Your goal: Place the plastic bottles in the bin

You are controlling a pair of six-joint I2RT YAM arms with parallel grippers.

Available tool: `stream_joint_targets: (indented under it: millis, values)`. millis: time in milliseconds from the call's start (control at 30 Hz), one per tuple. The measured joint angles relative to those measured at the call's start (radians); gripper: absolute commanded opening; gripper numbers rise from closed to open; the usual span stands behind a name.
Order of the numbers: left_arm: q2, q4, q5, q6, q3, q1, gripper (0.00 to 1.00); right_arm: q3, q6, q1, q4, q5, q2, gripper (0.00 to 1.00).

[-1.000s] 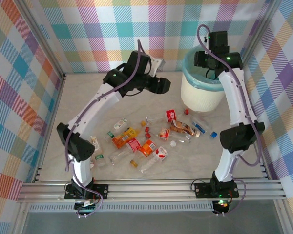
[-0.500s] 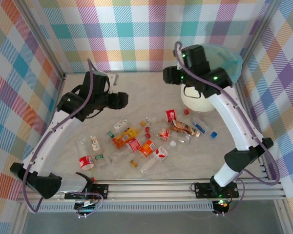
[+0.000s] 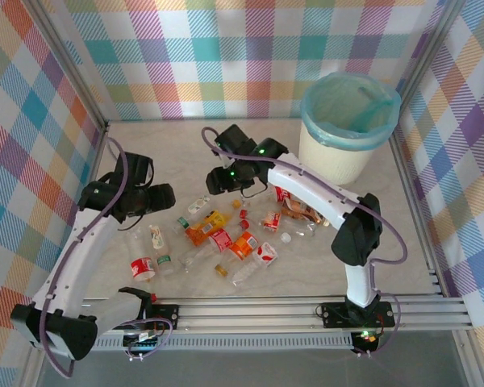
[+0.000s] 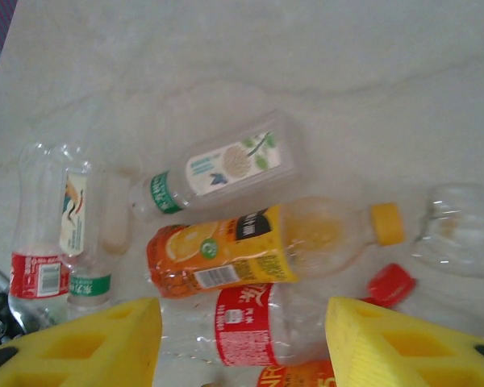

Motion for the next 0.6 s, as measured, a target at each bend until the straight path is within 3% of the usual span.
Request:
stream_joint_targets:
  millis: [200, 400, 600]
  values:
    - [0.02, 0.015, 0.092, -0.051, -0.111, 0.271, 0.74, -0.01, 0.019, 0.001, 0.044, -0.053, -0.004, 0.57]
    - [0.136, 0.063, 0.119, -0.09, -0.162, 0.474, 0.76, -0.074, 0.023, 0.001, 0.097, -0.114, -0.012, 0.57]
    - [0.26, 0.065, 0.1, -0.092, -0.195, 0.56, 0.77, -0.174, 0.025, 0.001, 0.145, -0.157, -0.056, 0.58]
